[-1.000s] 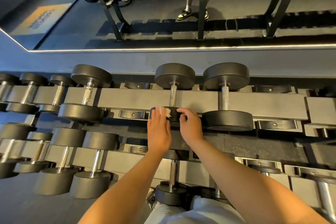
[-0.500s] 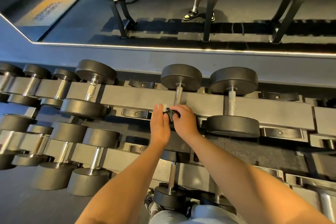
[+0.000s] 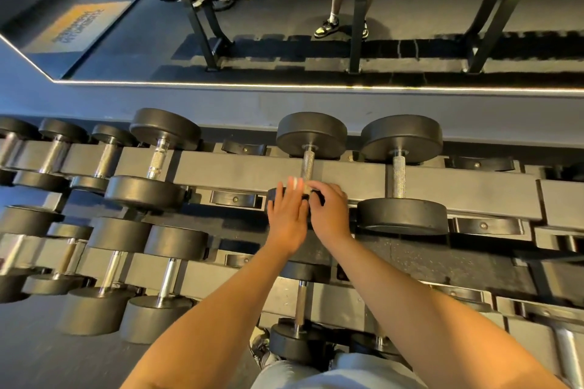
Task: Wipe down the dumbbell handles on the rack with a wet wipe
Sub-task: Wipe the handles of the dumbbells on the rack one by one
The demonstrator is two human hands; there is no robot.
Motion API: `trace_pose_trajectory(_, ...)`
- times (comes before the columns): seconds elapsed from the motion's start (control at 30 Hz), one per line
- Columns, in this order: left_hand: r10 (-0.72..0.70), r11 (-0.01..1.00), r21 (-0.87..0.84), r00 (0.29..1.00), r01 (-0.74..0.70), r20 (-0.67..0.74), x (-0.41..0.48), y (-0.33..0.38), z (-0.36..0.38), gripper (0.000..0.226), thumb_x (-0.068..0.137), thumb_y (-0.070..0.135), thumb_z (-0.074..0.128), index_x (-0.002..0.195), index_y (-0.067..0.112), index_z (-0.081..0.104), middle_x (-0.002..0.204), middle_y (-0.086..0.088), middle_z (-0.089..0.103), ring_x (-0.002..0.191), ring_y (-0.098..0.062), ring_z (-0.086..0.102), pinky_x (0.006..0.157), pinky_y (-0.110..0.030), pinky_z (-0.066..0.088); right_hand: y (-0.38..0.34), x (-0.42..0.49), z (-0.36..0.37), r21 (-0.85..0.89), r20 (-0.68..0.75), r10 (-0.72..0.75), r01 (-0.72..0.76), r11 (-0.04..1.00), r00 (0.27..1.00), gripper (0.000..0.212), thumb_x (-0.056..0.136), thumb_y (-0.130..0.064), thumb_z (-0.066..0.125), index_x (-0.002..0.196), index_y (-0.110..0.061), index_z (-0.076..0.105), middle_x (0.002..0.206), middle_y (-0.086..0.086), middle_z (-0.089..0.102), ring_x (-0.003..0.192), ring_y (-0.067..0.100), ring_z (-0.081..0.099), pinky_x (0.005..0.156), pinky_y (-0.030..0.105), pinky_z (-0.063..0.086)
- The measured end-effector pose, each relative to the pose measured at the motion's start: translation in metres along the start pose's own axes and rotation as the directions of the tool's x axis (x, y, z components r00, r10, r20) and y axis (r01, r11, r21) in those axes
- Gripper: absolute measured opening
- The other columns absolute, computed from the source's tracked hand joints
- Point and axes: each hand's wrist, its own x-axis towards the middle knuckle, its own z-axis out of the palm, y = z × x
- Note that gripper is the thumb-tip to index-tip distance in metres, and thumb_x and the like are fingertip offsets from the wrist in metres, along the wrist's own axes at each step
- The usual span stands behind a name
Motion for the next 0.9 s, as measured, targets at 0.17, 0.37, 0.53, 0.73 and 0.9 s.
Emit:
trace_pose_trajectory(0.17,0.018,0.999,-0.028,0.995,-0.016,0.093,-0.001,0.012,-0.002,0.048,0.112,0.032,0.021,0.159,0.044,0.014,0.169,0.008,0.011,0.155,-0.014,-0.014,0.119,-0.047,-0.017,0.006,0.001,-0.006,0.098,-0.042,0.105,-0.101,0.990,0.994,0.025,0.103,-0.022,0.052,0.122,-0.018,0.069,0.122,-0.002,0.055,0.106,0.007,0.055,0.097,0.020,0.047)
trace_pose_trajectory(0.37,-0.092,0.923,-0.380,0.994,0.060,-0.066,0.002,-0.001,-0.005,0.047,0.109,0.022,0.038,0.151,0.042,0.029,0.129,-0.004,0.060,0.121,-0.021,0.059,0.110,-0.055,0.043,0.002,0.006,0.006,0.027,0.052,0.003,-0.004,1.000,0.999,0.028,0.098,-0.024,0.062,0.125,-0.026,0.067,0.116,-0.004,0.048,0.109,0.013,0.053,0.093,0.022,0.049)
trace_pose_trajectory(0.53,0.002,0.987,-0.156,0.992,-0.022,-0.129,-0.001,0.008,-0.002,0.044,0.107,0.016,0.043,0.149,0.030,0.042,0.142,0.004,0.051,0.136,-0.017,0.047,0.119,-0.057,0.030,0.005,0.003,0.001,0.046,0.025,-0.011,0.010,0.999,1.000,0.020,0.100,-0.016,0.058,0.112,-0.020,0.074,0.111,-0.003,0.052,0.100,0.012,0.058,0.087,0.018,0.048)
trace_pose_trajectory(0.73,0.049,0.996,0.082,0.990,-0.039,-0.130,-0.003,0.009,0.006,0.049,0.103,0.009,0.046,0.149,0.027,0.043,0.149,0.006,0.039,0.143,-0.015,0.035,0.124,-0.056,0.015,0.038,-0.005,-0.021,0.061,-0.117,0.180,-0.174,0.983,0.977,0.027,0.096,0.002,0.054,0.110,-0.014,0.071,0.118,0.003,0.055,0.109,0.019,0.058,0.091,0.021,0.041)
trace_pose_trajectory(0.9,0.048,0.995,0.099,0.983,-0.030,-0.179,-0.001,0.011,0.010,0.043,0.100,0.010,0.049,0.140,0.026,0.051,0.140,0.006,0.047,0.134,-0.016,0.043,0.116,-0.057,0.030,0.026,-0.001,-0.021,0.100,-0.066,0.120,-0.114,0.988,0.991,0.025,0.097,-0.004,0.058,0.113,-0.019,0.069,0.118,-0.003,0.051,0.104,0.010,0.054,0.084,0.008,0.040)
